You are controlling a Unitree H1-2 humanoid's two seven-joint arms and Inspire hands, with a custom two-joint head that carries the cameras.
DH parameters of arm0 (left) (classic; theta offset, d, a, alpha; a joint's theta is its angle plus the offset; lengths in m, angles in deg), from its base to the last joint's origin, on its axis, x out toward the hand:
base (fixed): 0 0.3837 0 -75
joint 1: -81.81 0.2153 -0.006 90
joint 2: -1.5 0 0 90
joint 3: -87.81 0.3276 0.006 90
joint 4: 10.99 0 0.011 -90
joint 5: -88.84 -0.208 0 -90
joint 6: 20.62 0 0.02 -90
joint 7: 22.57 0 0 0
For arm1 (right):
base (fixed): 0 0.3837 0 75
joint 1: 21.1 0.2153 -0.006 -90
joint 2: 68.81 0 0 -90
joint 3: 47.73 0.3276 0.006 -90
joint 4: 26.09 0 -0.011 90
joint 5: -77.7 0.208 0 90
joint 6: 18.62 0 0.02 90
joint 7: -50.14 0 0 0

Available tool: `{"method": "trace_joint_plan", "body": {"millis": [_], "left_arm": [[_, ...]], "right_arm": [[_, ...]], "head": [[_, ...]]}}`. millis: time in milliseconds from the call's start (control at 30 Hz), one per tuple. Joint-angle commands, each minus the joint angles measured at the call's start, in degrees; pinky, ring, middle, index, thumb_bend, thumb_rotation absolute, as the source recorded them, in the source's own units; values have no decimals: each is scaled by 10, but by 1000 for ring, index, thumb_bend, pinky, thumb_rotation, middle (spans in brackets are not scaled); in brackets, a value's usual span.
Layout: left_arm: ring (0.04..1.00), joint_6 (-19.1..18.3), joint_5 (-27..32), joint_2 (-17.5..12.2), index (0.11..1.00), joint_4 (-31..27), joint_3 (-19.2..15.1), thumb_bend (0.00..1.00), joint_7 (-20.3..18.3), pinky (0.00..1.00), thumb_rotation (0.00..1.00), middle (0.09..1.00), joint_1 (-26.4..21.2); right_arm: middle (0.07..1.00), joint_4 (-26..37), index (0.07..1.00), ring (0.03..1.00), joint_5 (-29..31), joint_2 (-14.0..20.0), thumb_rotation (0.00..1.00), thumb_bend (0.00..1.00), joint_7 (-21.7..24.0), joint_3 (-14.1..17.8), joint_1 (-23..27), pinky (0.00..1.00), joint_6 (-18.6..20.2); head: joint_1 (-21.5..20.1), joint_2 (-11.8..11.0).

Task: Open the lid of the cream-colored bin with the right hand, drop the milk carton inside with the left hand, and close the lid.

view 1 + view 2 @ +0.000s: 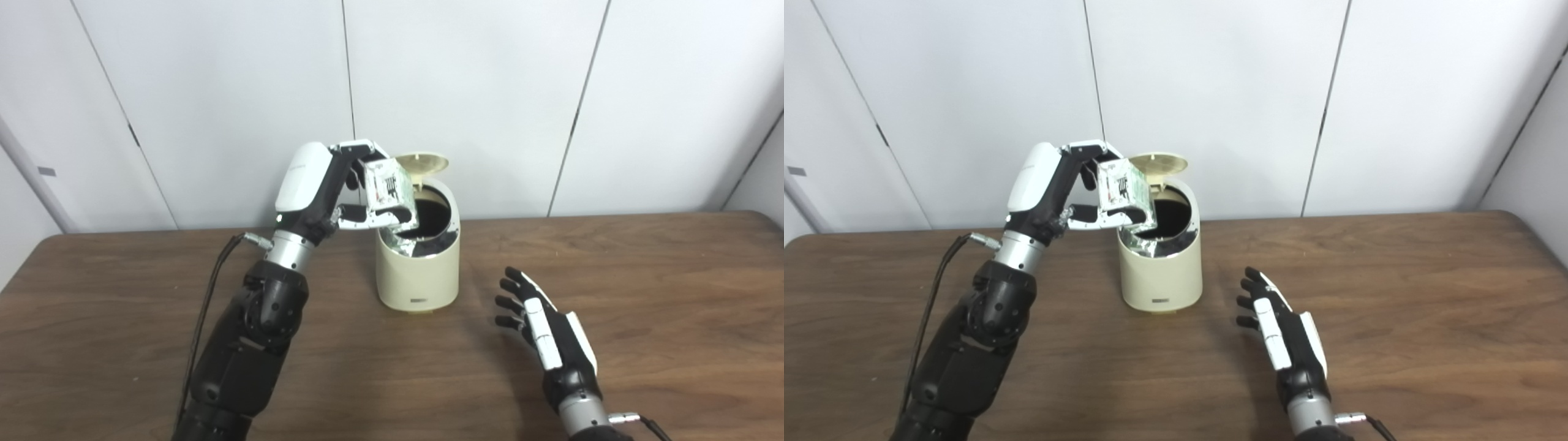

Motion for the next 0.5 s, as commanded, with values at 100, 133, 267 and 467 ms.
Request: {"method": "trace_joint_plan", "body": {"millis": [100, 133, 267, 467], "left_arm": [[407, 25, 8, 2, 515, -7, -5, 473, 24, 329, 0, 494, -37], [407, 27, 8, 2, 514, -6, -4, 474, 25, 333, 0, 493, -37], [407, 36, 2, 3, 513, 4, -2, 474, 35, 343, 0, 493, -37], [407, 53, 6, 9, 515, 33, -2, 473, 58, 330, 0, 499, -44]], "right_arm": [[891, 21, 890, 844, 3, -6, 1000, 538, 0, 0, 18, 728, -5], [889, 21, 889, 843, 3, -6, 1000, 542, -1, 1, 19, 728, -5], [885, 20, 888, 839, 2, -7, 1000, 545, -2, 0, 20, 721, -6], [889, 9, 894, 842, 8, -4, 1000, 533, 3, -1, 22, 727, -14]], "head": [[-1, 0], [-1, -1], [-1, -1], [2, -5]]}}
